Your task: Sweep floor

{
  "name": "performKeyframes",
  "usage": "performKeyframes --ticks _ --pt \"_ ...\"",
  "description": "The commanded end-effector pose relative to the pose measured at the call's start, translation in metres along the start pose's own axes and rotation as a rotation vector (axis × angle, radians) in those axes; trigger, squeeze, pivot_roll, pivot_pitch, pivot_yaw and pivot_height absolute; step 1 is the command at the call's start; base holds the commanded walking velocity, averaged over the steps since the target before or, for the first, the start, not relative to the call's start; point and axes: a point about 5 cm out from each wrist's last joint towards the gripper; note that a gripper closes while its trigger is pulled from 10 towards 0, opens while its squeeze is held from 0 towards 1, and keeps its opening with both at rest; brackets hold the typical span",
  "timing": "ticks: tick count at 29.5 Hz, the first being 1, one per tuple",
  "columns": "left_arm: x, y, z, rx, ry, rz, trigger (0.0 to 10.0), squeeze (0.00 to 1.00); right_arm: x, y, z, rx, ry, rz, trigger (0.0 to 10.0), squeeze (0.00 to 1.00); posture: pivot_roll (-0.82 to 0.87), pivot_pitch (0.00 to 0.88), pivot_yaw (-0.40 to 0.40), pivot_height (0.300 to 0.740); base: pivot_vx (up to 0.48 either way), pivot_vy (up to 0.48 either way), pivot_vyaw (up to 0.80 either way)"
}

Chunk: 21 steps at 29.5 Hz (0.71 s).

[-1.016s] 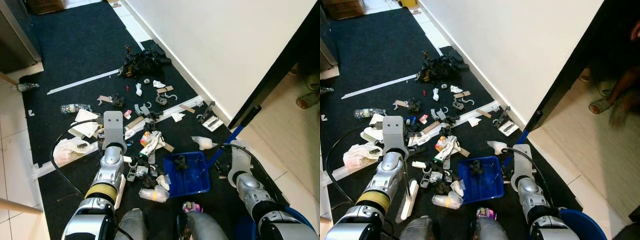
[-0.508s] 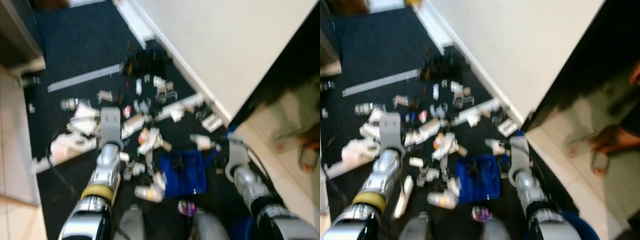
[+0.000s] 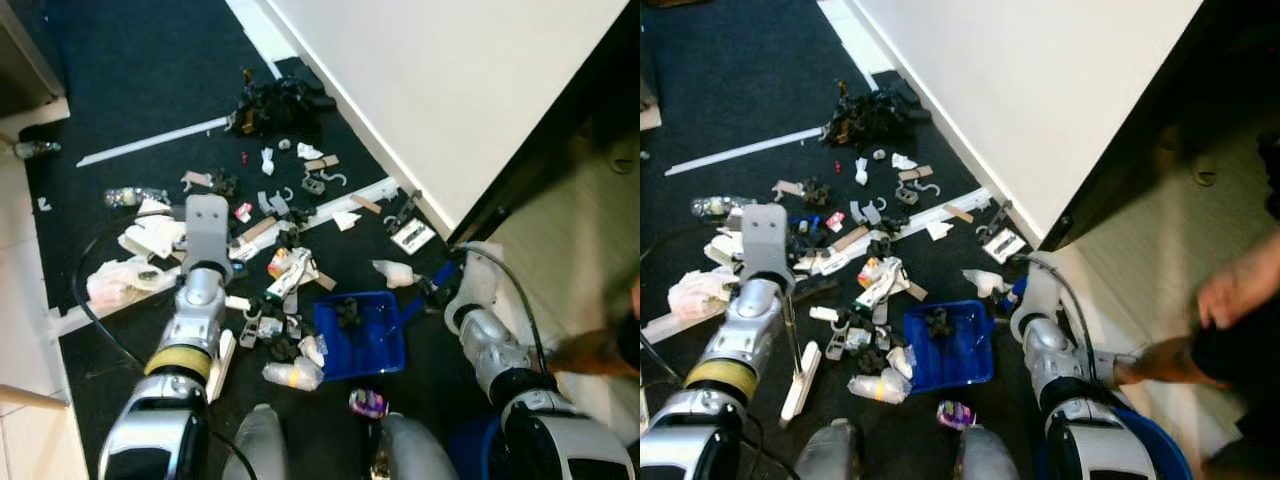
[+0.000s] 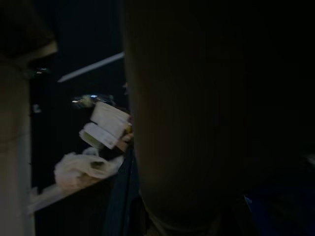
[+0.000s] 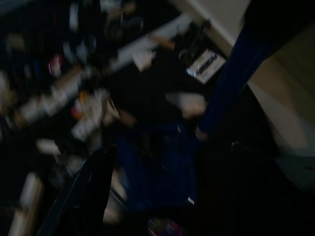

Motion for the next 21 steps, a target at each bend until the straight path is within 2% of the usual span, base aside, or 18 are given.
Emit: performKeyframes --ticks 1,7,15,18,19,20,21 --pt "0.000 -0.003 -0.002 -0.008 -0.005 -0.023 10.0 0.00 -0.002 -0.003 0.006 0.025 -0.023 0.008 10.0 1.00 0.09 0.090 -0.048 0.740 0.000 0.000 0.00" --pt "0.002 0.001 -0.002 -0.013 -0.005 -0.013 10.0 0.00 -0.004 0.007 0.012 -0.020 -0.041 0.108 10.0 1.00 0.09 0.069 -0.045 0.740 0.000 0.000 0.00" --pt "0.003 0.001 -0.003 -0.006 -0.013 -0.016 10.0 0.00 -0.004 0.005 0.015 -0.073 -0.094 0.075 10.0 1.00 0.09 0.065 -0.045 0.740 0.000 0.000 0.00" --pt "0.003 0.002 -0.003 -0.001 -0.013 -0.013 10.0 0.00 -0.004 0.006 0.020 -0.050 -0.127 0.081 10.0 1.00 0.10 0.066 -0.049 0.740 0.000 0.000 0.00" --pt "0.003 0.002 -0.003 0.001 -0.012 -0.012 10.0 0.00 -0.004 0.007 0.022 -0.029 -0.138 0.089 10.0 0.69 0.10 0.066 -0.049 0.740 0.000 0.000 0.00" --pt "0.003 0.003 -0.003 0.003 -0.013 -0.008 10.0 0.00 -0.003 0.009 0.024 -0.022 -0.152 0.093 10.0 0.06 0.11 0.071 -0.053 0.740 0.000 0.000 0.00" --pt "0.003 0.004 -0.003 0.007 -0.012 -0.002 10.0 0.00 -0.003 0.010 0.026 -0.016 -0.164 0.096 10.0 0.00 0.11 0.071 -0.053 0.740 0.000 0.000 0.00"
Point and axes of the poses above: a point about 5 cm out from each wrist's last joint towards the gripper, its own x axis pointing out of the wrist towards the gripper, its own y axis along the axis of the wrist's last joint, z = x × y, and after that the axes turned 11 degrees about -x, right-handed
